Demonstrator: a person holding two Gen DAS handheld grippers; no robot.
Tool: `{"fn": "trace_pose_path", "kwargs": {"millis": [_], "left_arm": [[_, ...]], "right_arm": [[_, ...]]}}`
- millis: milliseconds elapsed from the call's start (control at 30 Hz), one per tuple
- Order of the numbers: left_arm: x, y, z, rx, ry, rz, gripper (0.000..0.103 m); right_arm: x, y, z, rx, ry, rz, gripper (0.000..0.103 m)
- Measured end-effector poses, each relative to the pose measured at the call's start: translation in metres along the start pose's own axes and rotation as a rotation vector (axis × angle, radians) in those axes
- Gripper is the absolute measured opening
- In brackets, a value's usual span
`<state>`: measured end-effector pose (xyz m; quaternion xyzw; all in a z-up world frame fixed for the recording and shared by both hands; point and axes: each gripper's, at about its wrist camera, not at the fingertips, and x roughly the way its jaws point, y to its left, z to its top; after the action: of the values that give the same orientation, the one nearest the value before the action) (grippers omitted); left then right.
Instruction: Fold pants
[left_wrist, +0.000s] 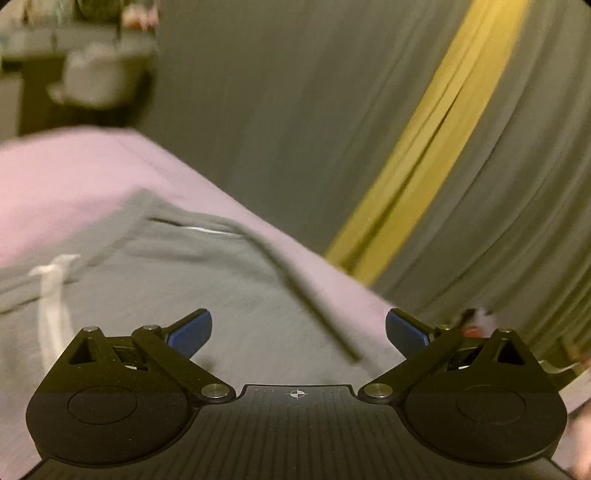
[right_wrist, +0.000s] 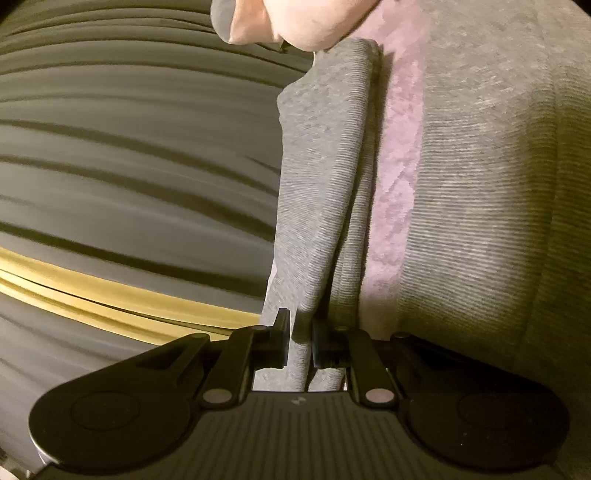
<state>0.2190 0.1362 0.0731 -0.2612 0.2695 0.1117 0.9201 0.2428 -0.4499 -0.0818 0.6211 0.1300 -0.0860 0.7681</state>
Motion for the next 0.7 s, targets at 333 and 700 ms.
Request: {"fn": "trace_pose_path", "kwargs": {"millis": [333, 700], "left_arm": [[0.149, -0.001, 0.035, -0.203, 0.178, 0.023, 0.103], [0.214, -0.031, 0.025, -0.081, 0.246, 0.088, 0.038]], "right_arm": [[-0.004, -0.011, -0.008, -0.037, 0.002, 0.018, 0.006], [-0.002, -0.009, -0.011, -0.037, -0.034, 0.118, 0.032]]}}
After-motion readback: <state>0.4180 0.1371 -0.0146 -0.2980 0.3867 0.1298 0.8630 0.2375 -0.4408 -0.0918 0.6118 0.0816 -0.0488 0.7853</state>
